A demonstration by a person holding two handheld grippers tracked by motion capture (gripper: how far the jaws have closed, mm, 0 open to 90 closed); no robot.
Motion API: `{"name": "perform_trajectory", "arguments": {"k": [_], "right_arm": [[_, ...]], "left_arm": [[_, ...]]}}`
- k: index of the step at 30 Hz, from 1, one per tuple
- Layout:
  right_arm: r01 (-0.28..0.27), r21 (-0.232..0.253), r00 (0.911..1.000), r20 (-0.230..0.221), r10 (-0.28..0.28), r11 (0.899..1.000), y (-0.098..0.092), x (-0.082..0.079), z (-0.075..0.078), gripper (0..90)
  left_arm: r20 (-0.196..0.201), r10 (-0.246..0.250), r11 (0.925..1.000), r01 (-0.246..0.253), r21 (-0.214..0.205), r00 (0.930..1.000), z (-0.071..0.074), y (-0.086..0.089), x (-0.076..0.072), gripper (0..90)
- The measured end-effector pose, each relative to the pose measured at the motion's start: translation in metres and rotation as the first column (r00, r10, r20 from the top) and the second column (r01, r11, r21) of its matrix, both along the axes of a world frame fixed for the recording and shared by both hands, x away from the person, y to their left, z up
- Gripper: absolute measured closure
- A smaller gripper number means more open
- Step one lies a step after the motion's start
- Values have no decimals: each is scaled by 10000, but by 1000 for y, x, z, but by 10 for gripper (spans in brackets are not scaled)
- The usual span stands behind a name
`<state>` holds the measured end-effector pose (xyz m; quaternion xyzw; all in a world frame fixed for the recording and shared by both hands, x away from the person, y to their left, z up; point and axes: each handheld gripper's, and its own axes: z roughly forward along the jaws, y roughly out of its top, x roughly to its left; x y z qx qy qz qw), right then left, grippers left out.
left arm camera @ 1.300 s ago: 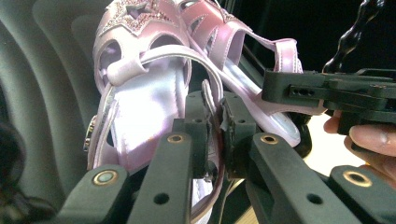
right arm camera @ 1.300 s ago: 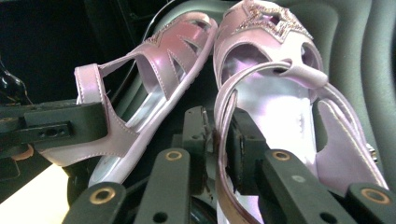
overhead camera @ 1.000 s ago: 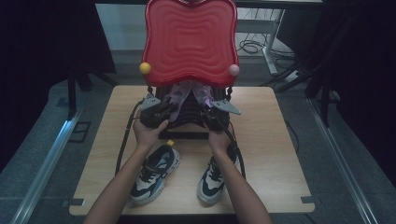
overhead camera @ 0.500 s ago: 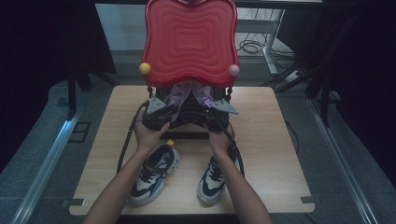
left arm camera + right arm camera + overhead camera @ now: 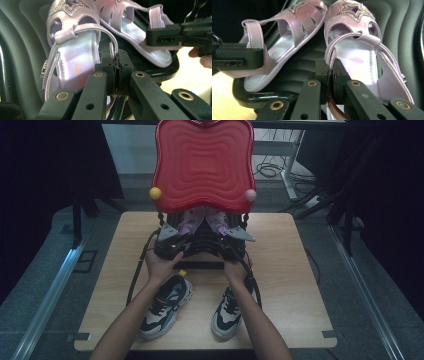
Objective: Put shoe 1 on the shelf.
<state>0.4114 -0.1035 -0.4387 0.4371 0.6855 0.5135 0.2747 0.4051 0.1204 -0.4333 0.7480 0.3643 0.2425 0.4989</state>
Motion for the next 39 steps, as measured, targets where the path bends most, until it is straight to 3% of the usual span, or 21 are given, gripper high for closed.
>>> {"name": "perform_trajectory", "arguments": {"k": [3, 10, 15, 18, 27, 39], "right_arm": [[37, -204, 10000, -38, -38, 9998, 2, 0, -1, 865], [-58, -25, 9994, -346, 57, 10000, 0, 3, -3, 825], [-222, 385, 9982, -546, 242, 9990, -4, 3, -4, 713], [-232, 684, 9988, -420, 261, 9974, -7, -1, -2, 654], [-321, 1303, 9992, -209, 351, 9909, -17, -8, 5, 603], [-729, 1893, 9971, -67, 755, 9792, -29, -24, 14, 597]], "left_arm": [[-30, 81, 10000, -81, -30, 10000, 0, -2, 0, 866], [-343, -18, 9999, 13, -146, 9994, -1, -2, 2, 845], [-901, -211, 9966, 137, -817, 9957, -4, 3, 6, 707], [-933, -219, 9940, 117, -1090, 9954, -4, 5, 5, 612], [-921, -355, 9801, 166, -1979, 9951, 8, 14, -2, 514], [-1043, -815, 9586, 493, -2803, 9912, 15, 32, -16, 499]]}}
